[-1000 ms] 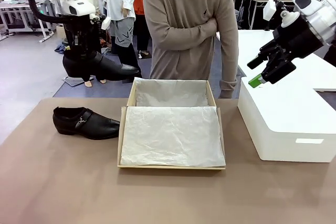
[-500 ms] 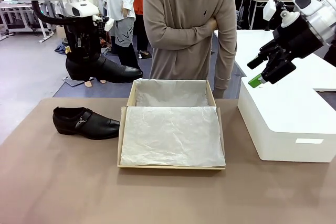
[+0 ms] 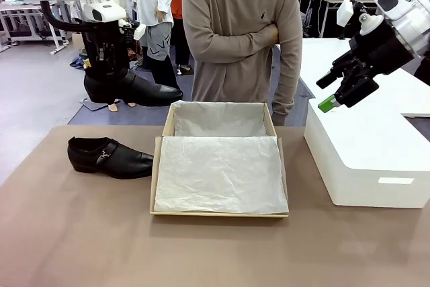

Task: Pack the shoes into the box.
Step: Place one shoe of the Shoes into the Shoes Box.

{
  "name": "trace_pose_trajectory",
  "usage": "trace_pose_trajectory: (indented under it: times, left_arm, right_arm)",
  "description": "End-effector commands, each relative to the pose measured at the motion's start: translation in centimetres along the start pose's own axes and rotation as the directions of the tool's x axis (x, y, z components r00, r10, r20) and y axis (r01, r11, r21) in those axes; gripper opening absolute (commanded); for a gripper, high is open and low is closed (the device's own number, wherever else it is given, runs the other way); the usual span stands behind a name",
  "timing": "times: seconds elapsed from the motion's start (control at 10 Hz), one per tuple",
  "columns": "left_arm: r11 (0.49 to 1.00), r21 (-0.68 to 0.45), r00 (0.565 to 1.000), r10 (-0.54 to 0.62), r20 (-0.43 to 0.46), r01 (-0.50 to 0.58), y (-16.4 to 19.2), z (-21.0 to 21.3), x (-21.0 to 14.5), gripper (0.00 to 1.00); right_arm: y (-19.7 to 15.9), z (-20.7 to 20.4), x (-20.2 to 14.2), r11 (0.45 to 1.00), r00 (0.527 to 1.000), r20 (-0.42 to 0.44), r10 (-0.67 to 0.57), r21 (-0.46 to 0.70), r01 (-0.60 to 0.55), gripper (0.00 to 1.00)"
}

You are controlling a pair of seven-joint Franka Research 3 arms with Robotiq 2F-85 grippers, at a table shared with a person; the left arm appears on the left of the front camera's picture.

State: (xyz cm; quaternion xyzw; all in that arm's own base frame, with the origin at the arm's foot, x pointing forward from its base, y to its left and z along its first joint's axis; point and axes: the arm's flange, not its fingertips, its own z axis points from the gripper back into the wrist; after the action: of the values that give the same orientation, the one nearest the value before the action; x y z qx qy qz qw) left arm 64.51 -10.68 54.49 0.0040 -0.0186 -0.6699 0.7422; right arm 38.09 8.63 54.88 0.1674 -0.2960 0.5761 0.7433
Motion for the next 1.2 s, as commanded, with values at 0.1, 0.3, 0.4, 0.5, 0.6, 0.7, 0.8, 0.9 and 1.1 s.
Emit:
trace_pose_trajectory:
  times: [0.1,0.3,0.4,0.5,0.6,0.7,0.8,0.9,1.1]
  left_arm:
    - [0.999,-0.022,1.000,0.025,-0.007,-0.025,-0.9,1.7,3.6,0.00]
    - [0.999,-0.042,1.000,0.003,0.019,-0.002,-1.0,2.2,6.9,0.00]
    - [0.999,-0.041,0.999,-0.010,0.031,0.012,-1.0,2.0,8.6,0.00]
    - [0.999,-0.040,0.999,-0.030,0.045,0.032,-1.1,1.7,10.4,0.00]
    - [0.998,-0.041,0.997,-0.048,0.057,0.051,-1.3,1.5,12.4,0.00]
    - [0.997,-0.037,0.996,-0.068,0.066,0.070,-1.4,1.3,13.9,0.00]
    - [0.997,-0.036,0.995,-0.071,0.075,0.074,-1.4,1.1,14.9,0.00]
    - [0.996,-0.037,0.993,-0.072,0.092,0.076,-1.7,0.8,15.8,0.00]
    - [0.997,-0.030,0.992,-0.065,0.105,0.068,-2.1,0.4,16.5,0.00]
  right_arm:
    - [-0.2,0.0,0.0,1.000,0.999,0.028,0.022,0.010,-0.023,1.00]
    - [-0.2,0.0,0.0,1.000,0.999,0.028,0.022,0.010,-0.023,1.00]
    - [-0.2,0.0,0.0,1.000,0.999,0.028,0.022,0.010,-0.023,1.00]
    - [-0.2,0.0,0.0,1.000,0.999,0.028,0.022,0.010,-0.023,1.00]
    - [-0.2,0.0,0.0,1.000,0.999,0.028,0.022,0.010,-0.023,1.00]
    - [-0.2,0.0,0.0,1.000,0.999,0.028,0.022,0.010,-0.023,1.00]
    - [-0.2,0.0,0.0,1.000,0.999,0.028,0.022,0.010,-0.023,1.00]
    - [-0.2,0.0,0.0,1.000,0.999,0.028,0.022,0.010,-0.023,1.00]
    - [-0.2,0.0,0.0,1.000,0.999,0.028,0.022,0.010,-0.023,1.00]
